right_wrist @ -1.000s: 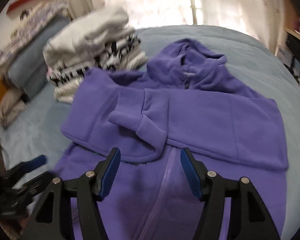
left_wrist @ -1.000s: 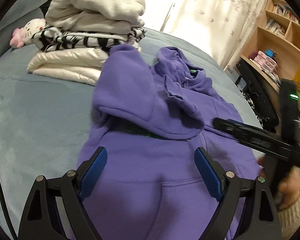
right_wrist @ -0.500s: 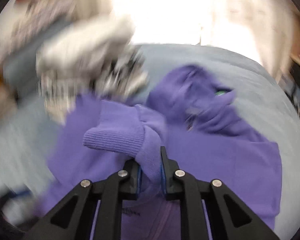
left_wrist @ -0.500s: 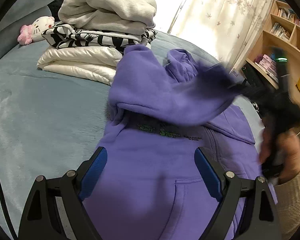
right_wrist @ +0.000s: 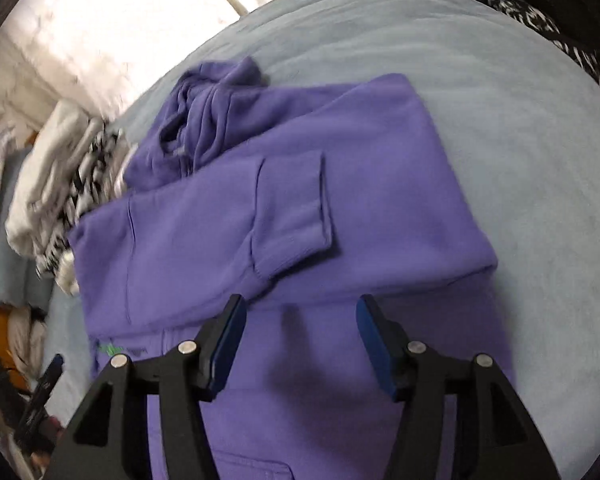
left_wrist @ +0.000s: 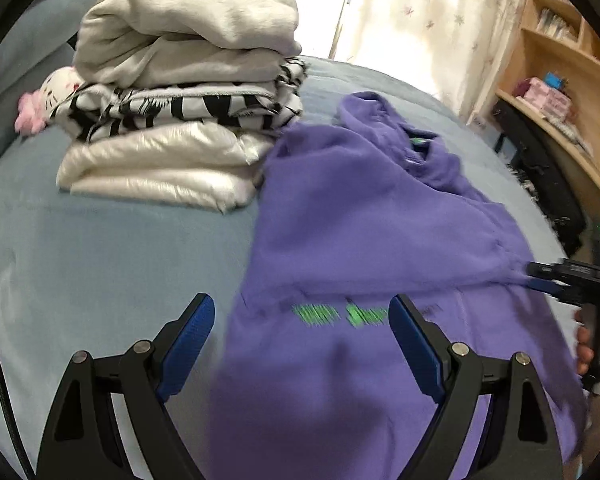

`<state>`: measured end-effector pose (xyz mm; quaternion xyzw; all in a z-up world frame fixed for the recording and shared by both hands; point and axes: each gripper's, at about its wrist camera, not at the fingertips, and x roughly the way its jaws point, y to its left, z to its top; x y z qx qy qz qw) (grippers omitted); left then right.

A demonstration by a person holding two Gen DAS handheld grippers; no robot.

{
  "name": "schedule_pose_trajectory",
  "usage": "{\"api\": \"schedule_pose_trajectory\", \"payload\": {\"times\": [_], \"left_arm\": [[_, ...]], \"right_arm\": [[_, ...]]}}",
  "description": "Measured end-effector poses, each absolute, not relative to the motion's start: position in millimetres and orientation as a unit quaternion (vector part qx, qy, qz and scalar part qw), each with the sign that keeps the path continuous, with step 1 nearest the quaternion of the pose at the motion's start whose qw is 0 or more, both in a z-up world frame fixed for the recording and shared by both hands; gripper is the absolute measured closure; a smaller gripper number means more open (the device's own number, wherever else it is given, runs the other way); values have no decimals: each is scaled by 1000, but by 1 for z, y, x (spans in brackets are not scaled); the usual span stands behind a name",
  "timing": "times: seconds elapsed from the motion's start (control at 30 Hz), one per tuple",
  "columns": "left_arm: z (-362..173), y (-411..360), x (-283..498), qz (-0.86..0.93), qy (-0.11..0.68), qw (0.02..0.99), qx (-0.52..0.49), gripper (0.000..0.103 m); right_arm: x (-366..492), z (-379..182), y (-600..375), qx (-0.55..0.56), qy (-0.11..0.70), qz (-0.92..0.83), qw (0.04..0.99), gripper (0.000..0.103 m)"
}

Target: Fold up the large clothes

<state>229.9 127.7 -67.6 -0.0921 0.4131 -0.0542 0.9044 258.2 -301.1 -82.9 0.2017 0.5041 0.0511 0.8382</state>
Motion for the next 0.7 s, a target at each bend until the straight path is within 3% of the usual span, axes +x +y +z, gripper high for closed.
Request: {"api": "schedule_pose_trajectory", "payload": {"times": [0.3, 0.47, 0.5, 0.53, 0.57, 0.6, 0.7], "left_arm": [[-104, 157, 324, -60, 472, 864, -167, 15], [-121, 151, 345, -58, 490, 855, -162, 16], [-123, 148, 348, -59, 492, 854, -159, 23], [-125, 145, 350, -62, 491, 855, -156, 34], [-125, 141, 351, -72, 490, 855, -151, 66], [-125, 139, 352, -77, 492, 855, -145, 79], [-115, 141, 340, -76, 442, 880, -155, 90]], "right_arm": [[308, -103, -293, 221, 496, 54, 838, 45], [324, -107, -282, 178, 485, 50, 855, 46], [327, -106, -274, 155, 483, 48, 860, 48], [329, -105, -270, 143, 482, 53, 863, 62], [331, -103, -265, 137, 480, 69, 864, 70], [330, -100, -264, 141, 473, 85, 865, 72], [321, -81, -256, 141, 414, 129, 890, 73]]}}
